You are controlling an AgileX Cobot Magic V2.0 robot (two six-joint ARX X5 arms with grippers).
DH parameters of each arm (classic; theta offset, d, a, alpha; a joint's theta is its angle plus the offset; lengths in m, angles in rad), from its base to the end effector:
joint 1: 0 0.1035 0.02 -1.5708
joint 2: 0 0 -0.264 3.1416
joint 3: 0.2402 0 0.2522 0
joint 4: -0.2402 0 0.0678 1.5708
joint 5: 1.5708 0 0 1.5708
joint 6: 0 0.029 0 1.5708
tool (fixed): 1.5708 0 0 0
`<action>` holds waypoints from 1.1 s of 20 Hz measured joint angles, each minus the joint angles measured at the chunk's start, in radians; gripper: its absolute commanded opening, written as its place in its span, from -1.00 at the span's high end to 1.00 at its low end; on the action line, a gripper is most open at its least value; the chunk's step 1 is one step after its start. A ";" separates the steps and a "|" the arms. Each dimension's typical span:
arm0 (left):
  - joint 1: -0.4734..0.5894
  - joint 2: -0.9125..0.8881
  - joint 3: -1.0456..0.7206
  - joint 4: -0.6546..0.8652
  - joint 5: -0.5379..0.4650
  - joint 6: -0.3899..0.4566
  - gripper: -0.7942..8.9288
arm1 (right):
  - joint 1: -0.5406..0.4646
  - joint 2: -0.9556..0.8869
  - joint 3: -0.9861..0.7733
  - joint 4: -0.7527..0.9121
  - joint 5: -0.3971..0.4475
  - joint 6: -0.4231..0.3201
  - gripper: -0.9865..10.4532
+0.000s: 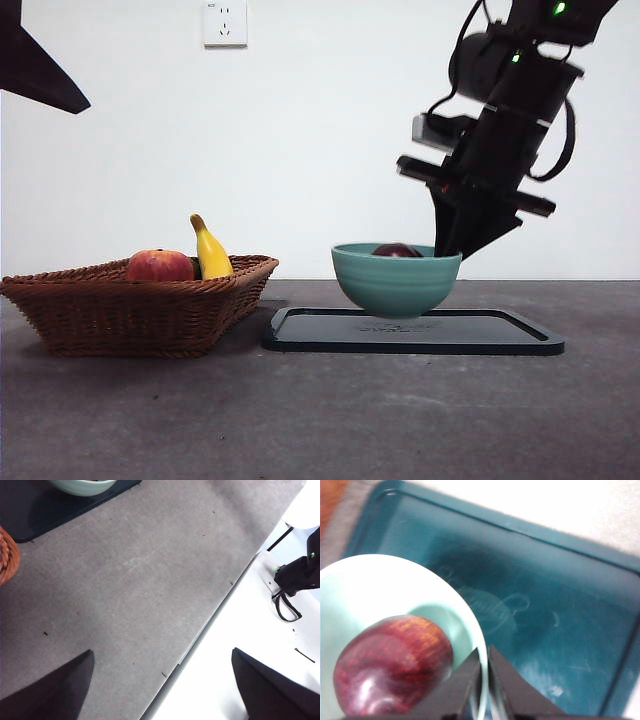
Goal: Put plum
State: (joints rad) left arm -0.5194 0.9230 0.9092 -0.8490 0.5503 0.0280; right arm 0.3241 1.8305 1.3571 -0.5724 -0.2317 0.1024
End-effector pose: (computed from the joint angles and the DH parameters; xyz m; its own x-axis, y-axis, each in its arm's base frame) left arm 0.1371 -0.0959 0.3003 0.2216 -0.7291 -0.6475 0.7365 0.5604 -0.3789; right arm 0.3593 0.1277 0.2173 0.3893 0.3730 -0.8422 -0.3330 0.9095 0.2489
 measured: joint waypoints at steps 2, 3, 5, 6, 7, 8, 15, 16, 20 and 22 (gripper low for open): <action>0.000 0.000 0.000 0.000 0.000 0.000 -0.06 | -0.011 0.045 0.014 0.012 0.000 -0.001 0.82; 0.000 0.000 0.000 0.000 0.000 0.000 -0.06 | -0.015 0.056 0.014 0.014 0.000 -0.001 0.82; 0.000 0.000 0.000 -0.001 0.000 0.000 -0.06 | -0.023 0.059 0.015 0.016 0.000 -0.001 0.82; 0.000 0.000 0.000 0.000 0.000 0.000 -0.06 | -0.024 0.059 0.015 0.016 0.000 -0.001 0.82; 0.000 0.000 0.000 0.000 0.000 0.000 -0.06 | -0.024 0.059 0.015 0.016 0.000 -0.001 0.81; 0.000 0.000 0.000 0.000 0.000 0.000 -0.06 | -0.024 0.059 0.015 0.014 0.000 -0.001 0.76; 0.000 0.000 0.000 0.000 0.000 0.000 -0.06 | -0.024 0.056 0.022 0.011 -0.002 0.000 0.53; 0.000 0.000 0.000 -0.001 0.000 0.000 -0.06 | -0.026 0.038 0.024 0.010 -0.002 0.003 0.53; 0.000 0.000 0.000 0.000 0.000 0.000 -0.06 | -0.030 -0.179 0.037 -0.048 -0.005 0.006 0.53; 0.000 0.000 0.000 0.000 0.000 0.000 -0.06 | -0.030 -0.287 0.038 -0.132 -0.035 -0.002 0.53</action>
State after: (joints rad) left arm -0.5194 0.9226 0.9092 -0.8494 0.5503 0.0277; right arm 0.2943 1.5436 1.3949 -0.7048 -0.2665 0.1009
